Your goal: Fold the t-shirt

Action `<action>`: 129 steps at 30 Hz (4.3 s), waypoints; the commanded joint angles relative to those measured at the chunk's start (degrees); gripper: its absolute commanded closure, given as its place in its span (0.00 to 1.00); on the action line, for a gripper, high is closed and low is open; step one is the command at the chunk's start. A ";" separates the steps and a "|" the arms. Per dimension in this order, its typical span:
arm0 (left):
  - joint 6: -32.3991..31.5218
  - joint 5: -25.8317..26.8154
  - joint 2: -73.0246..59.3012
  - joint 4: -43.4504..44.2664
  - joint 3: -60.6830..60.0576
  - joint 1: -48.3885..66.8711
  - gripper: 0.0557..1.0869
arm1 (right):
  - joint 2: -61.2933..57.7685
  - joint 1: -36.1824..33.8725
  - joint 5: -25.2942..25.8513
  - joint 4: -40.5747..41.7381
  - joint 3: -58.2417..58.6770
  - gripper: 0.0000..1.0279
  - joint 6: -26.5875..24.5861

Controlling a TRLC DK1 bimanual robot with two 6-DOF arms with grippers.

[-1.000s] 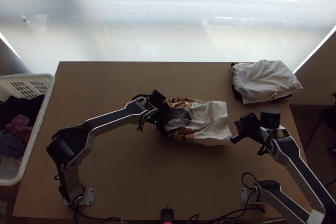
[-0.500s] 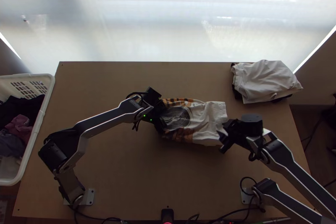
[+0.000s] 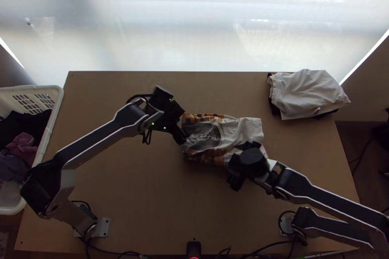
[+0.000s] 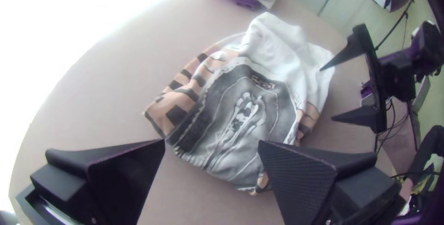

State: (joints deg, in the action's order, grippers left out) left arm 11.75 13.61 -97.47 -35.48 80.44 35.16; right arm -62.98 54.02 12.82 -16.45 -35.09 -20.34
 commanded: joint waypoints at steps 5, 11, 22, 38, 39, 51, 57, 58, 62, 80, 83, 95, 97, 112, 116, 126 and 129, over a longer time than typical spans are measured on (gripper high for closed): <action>0.38 0.46 7.73 -2.75 -1.34 -11.16 0.05 | -11.81 12.87 8.01 8.98 -2.26 0.05 1.53; 1.35 0.28 12.48 -2.40 -5.56 -16.52 0.05 | -20.52 14.45 9.68 13.46 -4.72 0.05 1.53; 2.67 0.37 22.68 -1.43 -11.89 -27.51 0.05 | -33.44 17.52 19.79 25.59 -10.00 0.05 -3.92; 4.95 5.11 32.96 -0.02 -22.26 -35.42 0.05 | -36.25 17.61 27.26 32.18 -8.85 0.05 -10.60; 5.30 5.20 33.40 -0.02 -23.05 -35.42 0.05 | -35.54 17.61 27.35 32.09 -7.80 0.05 -10.86; 6.09 7.93 34.89 1.30 -26.57 -35.33 0.05 | -31.33 19.19 29.54 31.13 -2.70 0.05 -11.57; 6.62 8.02 36.30 1.12 -28.06 -35.42 0.05 | -34.23 23.06 35.61 36.40 -2.26 0.05 -15.61; 6.71 8.02 36.74 1.12 -28.50 -35.42 0.05 | -34.23 23.24 35.78 36.57 -2.26 0.05 -15.96; 6.80 8.10 38.23 1.03 -30.00 -35.77 0.05 | -35.37 23.94 37.63 39.47 -1.38 0.05 -17.89; 9.08 8.37 39.20 1.03 -31.40 -37.79 0.05 | -41.35 23.76 35.26 40.35 -6.22 0.05 -18.77; 9.35 8.37 39.20 1.03 -31.93 -37.88 0.05 | -43.28 23.76 35.26 41.50 -6.31 0.05 -20.27; 11.19 9.07 39.20 1.12 -32.63 -40.69 0.05 | -49.08 20.34 35.34 43.61 -9.21 0.05 -22.64; 11.54 9.33 39.46 0.94 -32.90 -41.31 0.05 | -50.22 19.28 35.34 43.78 -10.00 0.05 -23.17; 12.42 9.51 40.08 0.42 -32.54 -41.84 0.05 | -52.24 11.11 34.47 44.40 -13.69 0.05 -25.54; 12.51 9.51 39.90 0.42 -32.37 -41.75 0.05 | -52.42 9.44 33.50 44.22 -13.95 0.18 -25.98; 12.69 9.51 39.81 0.15 -31.67 -42.28 0.05 | -50.84 7.77 29.98 44.05 -14.04 0.89 -25.28; 12.69 9.51 39.64 0.06 -31.40 -42.19 0.05 | -49.70 7.59 28.84 43.87 -13.86 0.97 -25.19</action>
State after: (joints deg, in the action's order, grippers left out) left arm 24.29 23.11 -57.58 -35.27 48.47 -6.87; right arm -114.65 62.50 43.48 27.29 -48.97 -45.63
